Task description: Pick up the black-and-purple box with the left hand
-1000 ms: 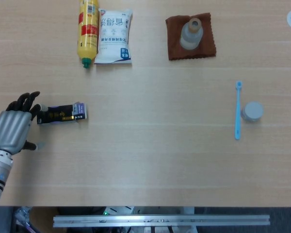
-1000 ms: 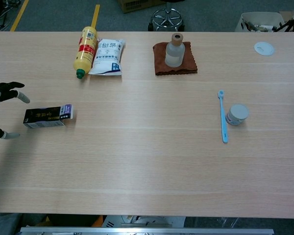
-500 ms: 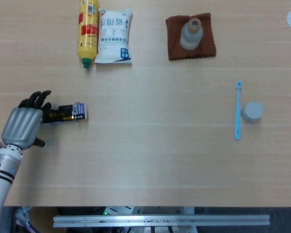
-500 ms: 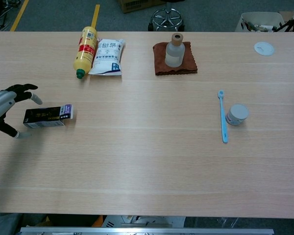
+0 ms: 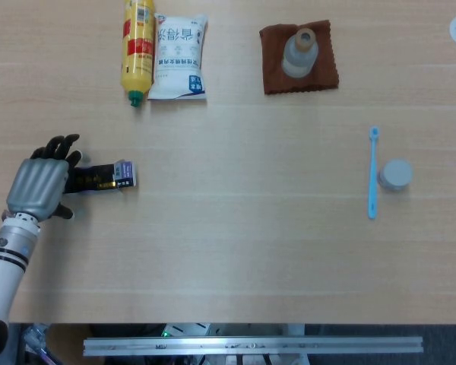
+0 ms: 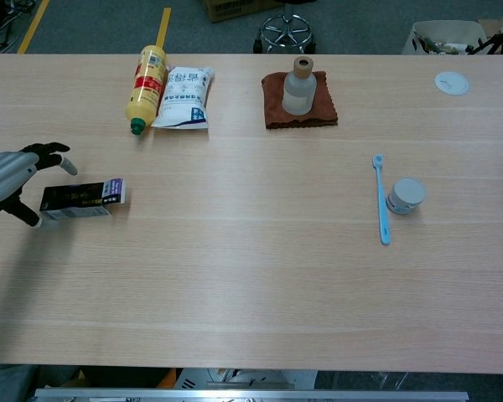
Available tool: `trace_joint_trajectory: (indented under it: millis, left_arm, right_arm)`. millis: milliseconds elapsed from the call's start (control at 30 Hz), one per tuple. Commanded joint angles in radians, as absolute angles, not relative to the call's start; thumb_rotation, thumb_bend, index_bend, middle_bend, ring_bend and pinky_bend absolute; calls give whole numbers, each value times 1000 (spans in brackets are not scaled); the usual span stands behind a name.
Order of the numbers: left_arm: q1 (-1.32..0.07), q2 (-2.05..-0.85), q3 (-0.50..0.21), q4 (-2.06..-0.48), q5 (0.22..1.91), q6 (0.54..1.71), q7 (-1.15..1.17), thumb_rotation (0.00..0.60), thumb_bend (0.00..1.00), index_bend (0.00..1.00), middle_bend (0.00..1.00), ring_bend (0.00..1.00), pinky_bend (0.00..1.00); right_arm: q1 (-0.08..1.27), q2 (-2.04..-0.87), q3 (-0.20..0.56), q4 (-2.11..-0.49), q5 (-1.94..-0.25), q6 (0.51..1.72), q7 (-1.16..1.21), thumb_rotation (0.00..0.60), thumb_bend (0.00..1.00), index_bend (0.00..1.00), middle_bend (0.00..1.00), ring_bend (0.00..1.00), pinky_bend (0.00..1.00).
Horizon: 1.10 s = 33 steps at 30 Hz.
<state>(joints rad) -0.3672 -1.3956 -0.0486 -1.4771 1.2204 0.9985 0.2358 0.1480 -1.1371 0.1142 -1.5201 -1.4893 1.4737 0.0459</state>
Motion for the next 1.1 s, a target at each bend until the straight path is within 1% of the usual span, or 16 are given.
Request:
trace_joint_trajectory:
  millis: [33, 667, 1100]
  left_arm:
    - [-375, -1404, -52, -1463, 1205, 987, 235, 600, 67, 248, 61, 62, 188]
    - [-423, -1456, -78, -1328, 1113, 906, 196, 600, 67, 249, 63, 62, 188]
    - [-424, -1454, -63, -1290, 1116, 888, 162, 600, 67, 256, 65, 62, 188]
  right_arm:
    - [148, -1138, 114, -1519, -1489, 1473, 47, 600, 308, 297, 298, 307, 396]
    - [152, -1147, 112, -1503, -1478, 1454, 59, 600, 308, 297, 298, 307, 396]
    - [151, -1150, 109, -1501, -1474, 1449, 59, 600, 308, 297, 298, 307, 396]
